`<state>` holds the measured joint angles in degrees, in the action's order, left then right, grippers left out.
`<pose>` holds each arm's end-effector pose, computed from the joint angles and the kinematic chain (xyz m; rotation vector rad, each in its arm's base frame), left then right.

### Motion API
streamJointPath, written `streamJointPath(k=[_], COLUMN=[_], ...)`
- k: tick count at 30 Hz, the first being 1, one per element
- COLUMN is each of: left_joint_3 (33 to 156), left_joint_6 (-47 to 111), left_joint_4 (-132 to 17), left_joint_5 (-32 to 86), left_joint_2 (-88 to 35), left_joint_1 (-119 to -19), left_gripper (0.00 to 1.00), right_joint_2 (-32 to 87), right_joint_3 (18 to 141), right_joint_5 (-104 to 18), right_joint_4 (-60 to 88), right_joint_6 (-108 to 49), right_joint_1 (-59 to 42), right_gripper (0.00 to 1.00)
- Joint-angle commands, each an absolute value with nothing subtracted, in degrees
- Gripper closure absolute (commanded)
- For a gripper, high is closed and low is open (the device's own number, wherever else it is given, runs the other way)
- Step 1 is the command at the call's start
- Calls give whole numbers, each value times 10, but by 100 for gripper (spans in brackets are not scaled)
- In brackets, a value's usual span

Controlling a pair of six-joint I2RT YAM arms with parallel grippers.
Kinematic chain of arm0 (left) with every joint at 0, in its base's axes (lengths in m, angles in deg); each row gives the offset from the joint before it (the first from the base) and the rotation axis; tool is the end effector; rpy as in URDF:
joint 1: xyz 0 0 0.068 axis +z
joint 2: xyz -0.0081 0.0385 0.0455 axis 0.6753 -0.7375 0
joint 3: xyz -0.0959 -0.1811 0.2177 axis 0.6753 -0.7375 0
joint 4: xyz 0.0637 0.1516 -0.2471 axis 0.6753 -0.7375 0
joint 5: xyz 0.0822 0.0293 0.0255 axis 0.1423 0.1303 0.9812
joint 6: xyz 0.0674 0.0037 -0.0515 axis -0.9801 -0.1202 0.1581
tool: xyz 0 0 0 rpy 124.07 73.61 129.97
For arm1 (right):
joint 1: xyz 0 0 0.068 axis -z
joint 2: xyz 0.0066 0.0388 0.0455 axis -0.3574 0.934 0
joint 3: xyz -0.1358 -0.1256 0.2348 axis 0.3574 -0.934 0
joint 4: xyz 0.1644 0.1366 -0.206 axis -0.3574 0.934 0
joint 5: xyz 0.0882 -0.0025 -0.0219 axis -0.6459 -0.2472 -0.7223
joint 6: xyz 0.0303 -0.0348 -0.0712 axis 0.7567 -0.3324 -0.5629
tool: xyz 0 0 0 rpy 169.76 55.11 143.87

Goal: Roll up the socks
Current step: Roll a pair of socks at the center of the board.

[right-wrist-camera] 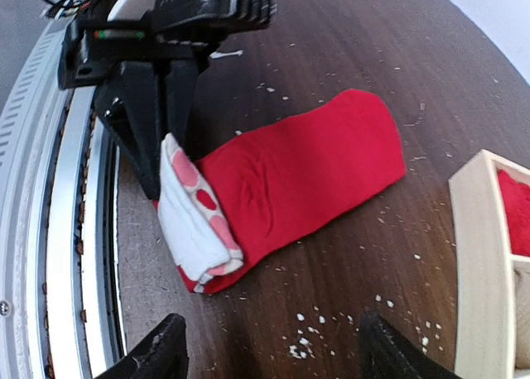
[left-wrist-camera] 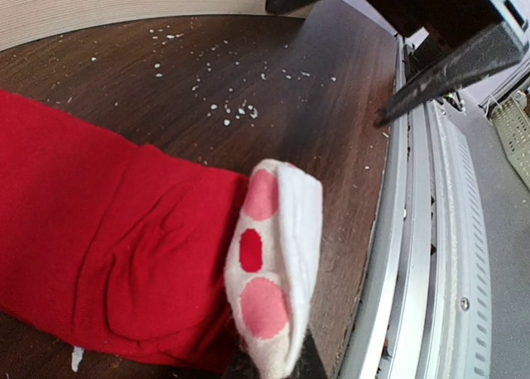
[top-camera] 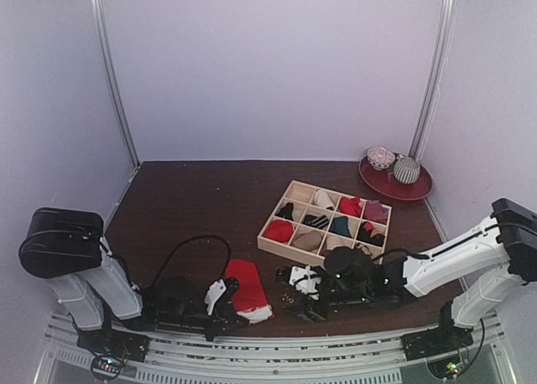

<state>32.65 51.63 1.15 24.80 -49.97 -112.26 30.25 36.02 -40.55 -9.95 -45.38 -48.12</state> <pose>0.0784 -0.2510 0.0534 0.8689 2.1248 -1.2092 0.1164 0.3227 0.1486 -1.3948 1.6239 0.7224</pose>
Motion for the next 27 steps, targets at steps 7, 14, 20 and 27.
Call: streamJointPath(k=[7,14,20,27], left_joint_3=[312,315,314,315], left_joint_6=[521,520,518,508], left_joint_4=[-79,-76,-75,-68], left_joint_5=[235,229,223,210], left_joint_2=[-517,-521,-521,-521], left_joint_1=[-1118,-1118,-1118,-1118], left_gripper=[100,100,100,100], right_joint_2=[415,457,486,531], right_joint_3=[434,460,481,518], right_joint_5=[-488,-479,-456,-426], right_joint_4=[-120,-98,-81,-27], right_joint_6=[-568,-606,-625,-624], right_joint_1=[-519,-530,-529,-529], right_gripper=[34,41,47,68])
